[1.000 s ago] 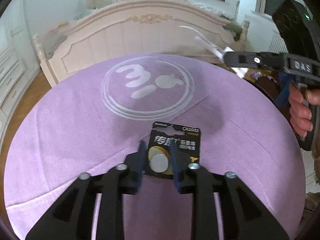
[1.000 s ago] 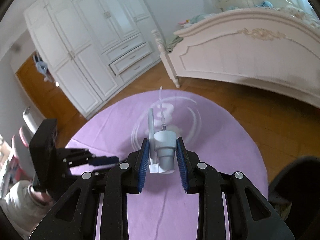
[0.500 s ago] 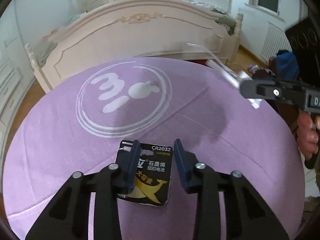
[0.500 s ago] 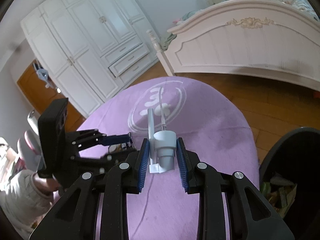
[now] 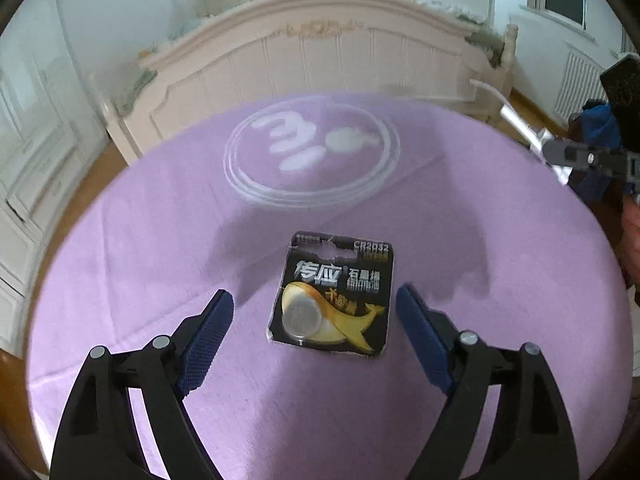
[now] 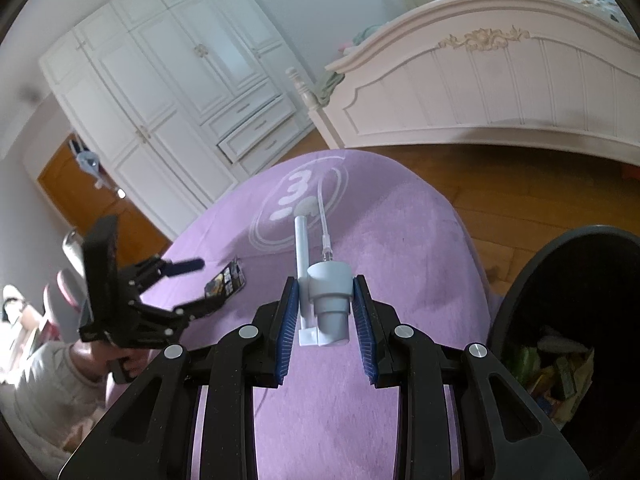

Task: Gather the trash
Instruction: 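Grasp the black-and-gold battery card with left tool while right tool holds white nozzle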

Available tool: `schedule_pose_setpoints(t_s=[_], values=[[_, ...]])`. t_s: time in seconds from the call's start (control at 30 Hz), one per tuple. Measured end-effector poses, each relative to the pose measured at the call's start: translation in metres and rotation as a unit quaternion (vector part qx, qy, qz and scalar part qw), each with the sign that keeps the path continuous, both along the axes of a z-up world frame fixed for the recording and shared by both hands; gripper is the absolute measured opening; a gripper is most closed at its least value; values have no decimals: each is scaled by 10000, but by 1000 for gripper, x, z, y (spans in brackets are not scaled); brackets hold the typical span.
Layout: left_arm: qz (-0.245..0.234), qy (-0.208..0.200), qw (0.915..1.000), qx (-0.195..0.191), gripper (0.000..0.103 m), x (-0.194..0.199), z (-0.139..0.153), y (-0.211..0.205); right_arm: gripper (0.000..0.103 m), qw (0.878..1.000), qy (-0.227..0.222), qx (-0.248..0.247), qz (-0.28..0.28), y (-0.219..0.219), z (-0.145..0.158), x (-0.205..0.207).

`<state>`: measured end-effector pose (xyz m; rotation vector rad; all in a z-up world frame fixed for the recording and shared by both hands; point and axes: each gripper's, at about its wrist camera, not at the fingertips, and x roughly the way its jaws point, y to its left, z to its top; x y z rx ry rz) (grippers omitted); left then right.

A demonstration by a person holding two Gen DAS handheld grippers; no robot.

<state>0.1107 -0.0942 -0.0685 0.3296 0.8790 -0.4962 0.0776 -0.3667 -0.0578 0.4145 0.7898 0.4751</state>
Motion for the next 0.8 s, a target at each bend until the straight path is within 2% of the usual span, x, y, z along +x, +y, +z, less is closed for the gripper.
schedule_pose_setpoints(t_s=[0.03, 0.1, 0.13, 0.33, 0.37, 0.4, 0.5, 0.6, 0.7, 0.73, 0.77, 0.8], values=[[20, 85, 9999, -121, 78, 1, 0, 3, 28, 10000, 6, 9, 11, -1, 0, 2], [-31, 65, 9999, -118, 71, 2, 1, 2, 28, 10000, 20, 24, 25, 0, -1, 3], [-79, 56, 9999, -138, 59, 1, 2, 0, 28, 10000, 30, 32, 31, 1, -1, 3], [-105, 0, 9998, -169, 57, -2, 2, -16, 28, 9999, 48, 115, 15, -1, -3, 2], [-103, 6, 9997, -210, 43, -3, 2, -14, 28, 9999, 46, 116, 5, -2, -3, 1], [-97, -1, 9996, -265, 23, -3, 4, -15, 28, 9999, 41, 117, -16, -3, -3, 1], [-131, 151, 9984, -520, 22, -2, 9, -18, 28, 9998, 29, 157, -104, -11, -2, -1], [-269, 8, 9990, -354, 22, -6, 14, -34, 28, 9996, 27, 207, -204, -20, -3, -1], [-294, 32, 9995, -120, 29, -5, 8, -45, 28, 9995, 26, 213, -227, -24, -3, -4], [-278, -35, 9996, 57, 52, -5, 5, -49, 28, 9995, 25, 192, -229, -23, -3, -6], [-260, -175, 9991, 288, 85, -6, 3, -53, 28, 9996, 28, 172, -227, -24, -4, -7], [-241, -373, 9981, 434, 93, -8, 2, -55, 28, 9996, 35, 153, -218, -24, -5, -8]])
